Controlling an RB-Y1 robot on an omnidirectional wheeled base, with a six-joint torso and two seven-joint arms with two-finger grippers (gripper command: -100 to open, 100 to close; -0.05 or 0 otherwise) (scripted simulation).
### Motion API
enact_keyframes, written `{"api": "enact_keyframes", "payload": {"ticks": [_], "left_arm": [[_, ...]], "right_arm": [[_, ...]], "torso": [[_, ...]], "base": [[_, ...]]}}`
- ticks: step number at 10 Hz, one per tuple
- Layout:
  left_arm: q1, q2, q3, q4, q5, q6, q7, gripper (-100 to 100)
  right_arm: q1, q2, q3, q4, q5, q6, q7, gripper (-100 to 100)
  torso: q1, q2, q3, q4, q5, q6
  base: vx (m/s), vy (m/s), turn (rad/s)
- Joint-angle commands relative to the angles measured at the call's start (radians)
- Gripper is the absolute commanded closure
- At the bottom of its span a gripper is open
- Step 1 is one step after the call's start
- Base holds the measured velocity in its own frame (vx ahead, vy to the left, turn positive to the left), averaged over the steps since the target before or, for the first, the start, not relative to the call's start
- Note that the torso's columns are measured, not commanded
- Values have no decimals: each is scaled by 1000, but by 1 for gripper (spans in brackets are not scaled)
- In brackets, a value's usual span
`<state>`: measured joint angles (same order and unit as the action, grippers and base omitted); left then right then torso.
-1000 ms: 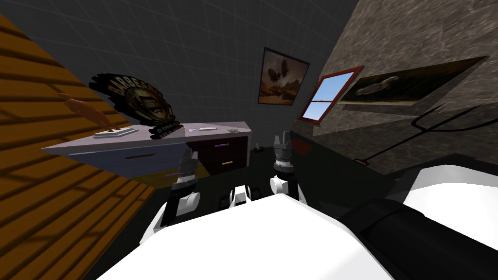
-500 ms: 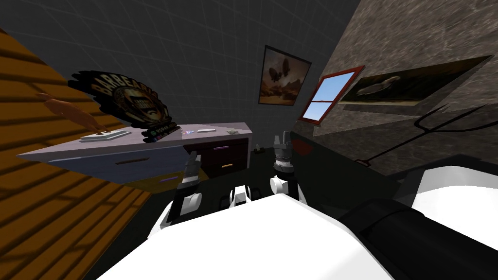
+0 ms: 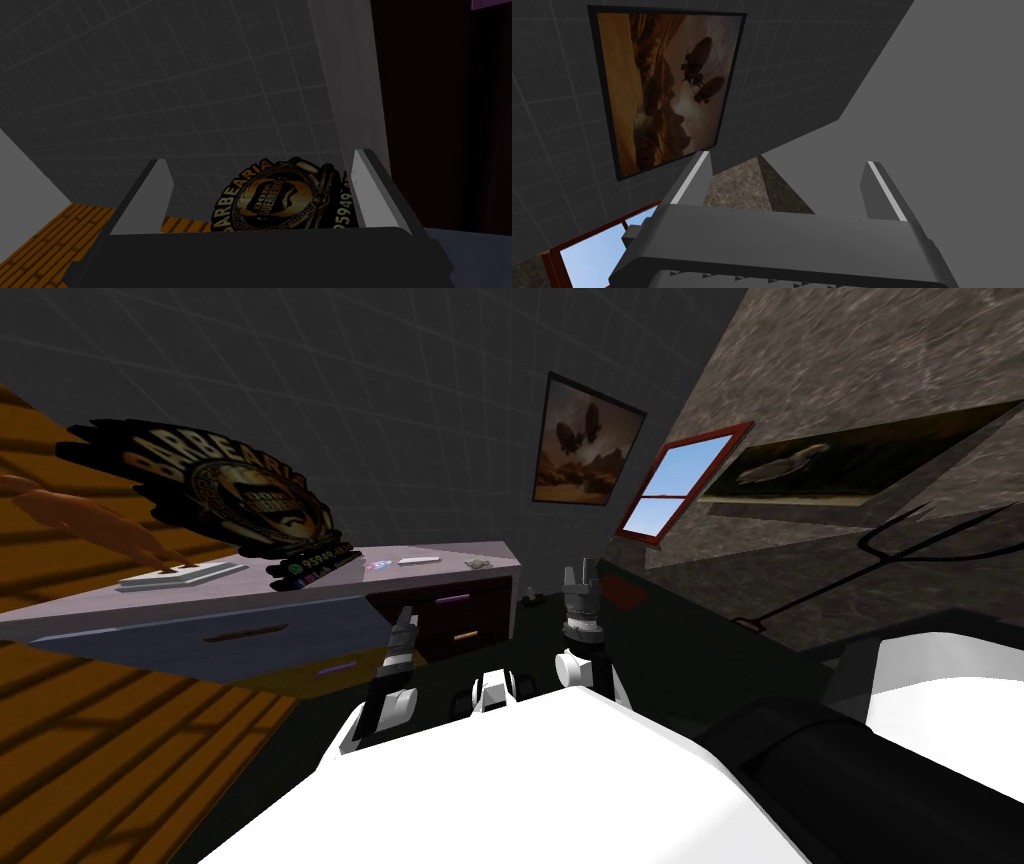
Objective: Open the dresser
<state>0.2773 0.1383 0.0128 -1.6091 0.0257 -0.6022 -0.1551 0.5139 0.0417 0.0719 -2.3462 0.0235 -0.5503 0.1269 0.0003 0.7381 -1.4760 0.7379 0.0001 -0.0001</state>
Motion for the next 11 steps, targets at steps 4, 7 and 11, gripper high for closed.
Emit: {"api": "enact_keyframes", "payload": {"ticks": [4,7,11], "left_arm": [[-35,-11,2,151,-13,9,-1,-100],[-49,-22,4,223,-17,13,0,-100],[-67,-50,6,300,-23,17,1,-100]], "right_arm": [[0,0,0,0,0,0,0,0],[0,0,0,0,0,0,0,0],[0,0,0,0,0,0,0,0]], "torso": [[0,0,0,0,0,0],[-1,1,1,0,0,0],[0,1,1,0,0,0]], "base": [[98,16,-17],[83,4,-14],[82,10,-11]]}}
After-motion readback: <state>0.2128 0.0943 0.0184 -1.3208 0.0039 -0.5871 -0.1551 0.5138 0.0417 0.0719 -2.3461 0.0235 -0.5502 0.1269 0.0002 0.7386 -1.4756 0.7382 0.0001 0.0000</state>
